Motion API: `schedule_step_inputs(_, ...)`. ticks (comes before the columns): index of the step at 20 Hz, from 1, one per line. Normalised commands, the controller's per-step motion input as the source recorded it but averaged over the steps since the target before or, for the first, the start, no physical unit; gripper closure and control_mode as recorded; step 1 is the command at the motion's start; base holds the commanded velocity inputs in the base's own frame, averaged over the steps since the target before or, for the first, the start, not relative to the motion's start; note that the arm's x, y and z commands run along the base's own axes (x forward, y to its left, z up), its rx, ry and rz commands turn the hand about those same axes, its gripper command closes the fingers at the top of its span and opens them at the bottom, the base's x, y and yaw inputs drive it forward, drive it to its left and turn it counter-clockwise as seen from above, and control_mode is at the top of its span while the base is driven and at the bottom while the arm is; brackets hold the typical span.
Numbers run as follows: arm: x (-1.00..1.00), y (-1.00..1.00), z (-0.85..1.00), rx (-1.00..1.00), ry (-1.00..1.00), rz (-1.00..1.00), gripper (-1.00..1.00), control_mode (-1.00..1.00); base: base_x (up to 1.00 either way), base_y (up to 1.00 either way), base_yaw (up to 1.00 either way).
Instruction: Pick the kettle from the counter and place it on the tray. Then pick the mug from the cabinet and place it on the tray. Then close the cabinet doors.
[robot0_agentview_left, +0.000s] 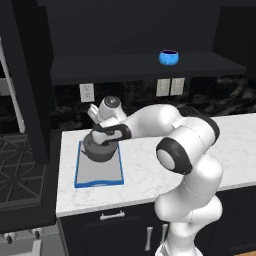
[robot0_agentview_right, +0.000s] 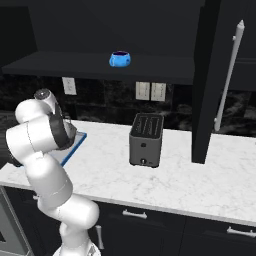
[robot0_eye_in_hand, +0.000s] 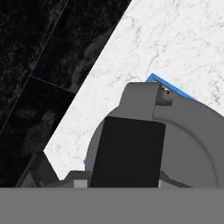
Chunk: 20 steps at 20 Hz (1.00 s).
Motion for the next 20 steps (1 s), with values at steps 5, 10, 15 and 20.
schedule_step_inputs(5, 0.28, 0.10, -0.08, 0.00, 0.00, 0.00, 1.00, -1.00, 0.00, 0.00, 0.00)
schedule_step_inputs(10, 0.08, 0.00, -0.14, -0.02, 0.04, -0.03, 1.00, -1.00, 0.00, 0.00, 0.00)
schedule_step_inputs(15, 0.00, 0.00, -0.22, -0.03, 0.09, -0.03, -1.00, -1.00, 0.00, 0.00, 0.00)
schedule_step_inputs(20, -0.03, -0.04, -0.04, 0.00, 0.08, -0.02, -1.00, -1.00, 0.00, 0.00, 0.00)
